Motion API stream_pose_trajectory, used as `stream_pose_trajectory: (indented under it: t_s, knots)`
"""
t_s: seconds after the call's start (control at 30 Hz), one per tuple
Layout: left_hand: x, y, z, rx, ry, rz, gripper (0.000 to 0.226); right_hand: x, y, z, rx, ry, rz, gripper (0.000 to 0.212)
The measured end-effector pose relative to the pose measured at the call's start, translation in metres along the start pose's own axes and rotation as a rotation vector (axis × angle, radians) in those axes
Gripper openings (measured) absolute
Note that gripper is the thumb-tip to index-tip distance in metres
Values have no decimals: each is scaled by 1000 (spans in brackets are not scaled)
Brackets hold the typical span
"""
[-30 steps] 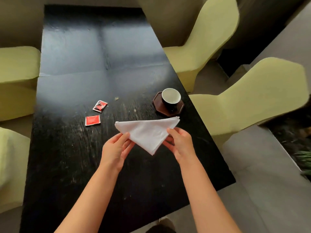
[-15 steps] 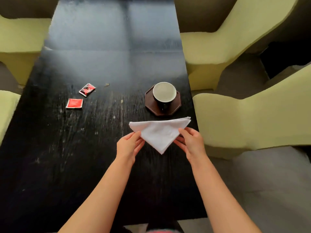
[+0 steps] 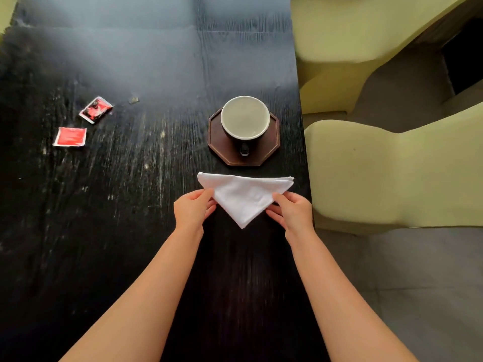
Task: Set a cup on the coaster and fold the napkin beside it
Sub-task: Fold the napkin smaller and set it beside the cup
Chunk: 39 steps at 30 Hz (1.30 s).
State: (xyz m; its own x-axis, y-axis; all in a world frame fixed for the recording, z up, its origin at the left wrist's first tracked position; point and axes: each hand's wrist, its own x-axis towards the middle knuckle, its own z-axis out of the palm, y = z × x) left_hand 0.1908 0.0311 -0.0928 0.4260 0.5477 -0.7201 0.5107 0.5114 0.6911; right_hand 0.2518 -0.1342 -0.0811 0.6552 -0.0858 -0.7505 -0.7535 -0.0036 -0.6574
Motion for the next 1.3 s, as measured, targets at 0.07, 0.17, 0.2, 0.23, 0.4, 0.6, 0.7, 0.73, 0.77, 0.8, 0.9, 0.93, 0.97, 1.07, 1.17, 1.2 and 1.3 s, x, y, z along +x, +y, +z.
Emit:
stream_pose_trajectory:
  t_s: [0.07, 0.17, 0.2, 0.23, 0.4, 0.6, 0.7, 0.73, 0.77, 0.8, 0.9, 0.93, 0.97, 1.07, 1.17, 1.2, 1.3]
  knots:
    - [5, -4, 3, 33, 44, 22, 13, 9, 1, 1, -48, 15, 3, 26]
    - [10, -8, 5, 115, 97, 75, 15, 17, 5, 1, -105, 39, 9, 17]
    - [11, -9, 6, 133, 103, 89, 14, 18, 6, 1, -117, 49, 2, 13]
    - [11, -10, 7, 149, 107, 101, 13, 19, 7, 1, -126, 61, -11, 11]
    - [12, -12, 9, 281, 119, 198, 8, 21, 8, 0, -261, 124, -137, 13]
    - [-2, -22, -3, 792, 199, 881, 58, 9, 16, -13, -837, 371, -731, 35]
    - [-7, -41, -4, 1212, -132, 1165, 65, 3, 36, -13, -1265, 268, -1077, 57]
    - [-6, -46, -3, 1309, -200, 1148, 66, 3, 42, -12, -1366, 214, -1097, 62]
    - [-2, -50, -2, 1379, -228, 1098, 66, 3, 47, -11, -1429, 166, -1086, 65]
    - [3, -52, -1, 1433, -230, 1040, 66, 5, 50, -10, -1460, 125, -1054, 66]
    - [16, -53, -2, 1539, -214, 957, 64, 13, 54, -7, -1493, 49, -935, 62]
    - [18, -53, -2, 1554, -217, 948, 64, 16, 55, -6, -1508, 36, -908, 61]
    - [19, -53, -2, 1561, -226, 936, 64, 18, 55, -6, -1525, 28, -890, 60]
    - [17, -53, -1, 1574, -240, 885, 65, 18, 55, -7, -1565, 0, -851, 60]
    - [12, -45, 1, 1616, -269, 865, 66, 13, 46, -6, -1600, -22, -825, 60]
    - [9, -41, 1, 1629, -282, 857, 67, 9, 42, -4, -1600, -29, -817, 60]
    - [-8, -24, -1, 1647, -262, 843, 67, -6, 25, 3, -1578, -40, -858, 58]
